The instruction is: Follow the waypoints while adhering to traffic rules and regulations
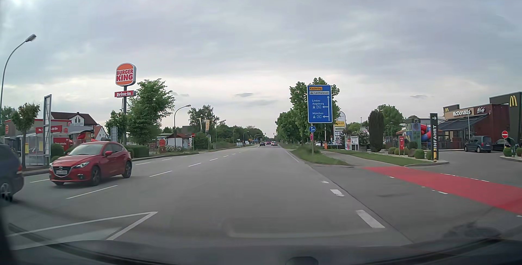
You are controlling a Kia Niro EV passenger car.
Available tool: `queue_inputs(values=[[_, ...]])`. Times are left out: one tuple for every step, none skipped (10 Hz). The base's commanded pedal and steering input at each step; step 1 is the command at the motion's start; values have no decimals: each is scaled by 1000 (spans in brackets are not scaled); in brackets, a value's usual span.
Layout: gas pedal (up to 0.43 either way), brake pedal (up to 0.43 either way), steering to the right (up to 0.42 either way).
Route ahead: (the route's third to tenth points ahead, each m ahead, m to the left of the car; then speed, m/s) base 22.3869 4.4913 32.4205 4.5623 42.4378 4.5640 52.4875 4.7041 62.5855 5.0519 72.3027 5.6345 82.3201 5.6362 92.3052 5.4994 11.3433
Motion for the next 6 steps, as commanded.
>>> queue_inputs(values=[[268,0,-2],[268,0,-2],[268,0,-2],[260,0,-2],[248,0,-2],[248,0,-2]])
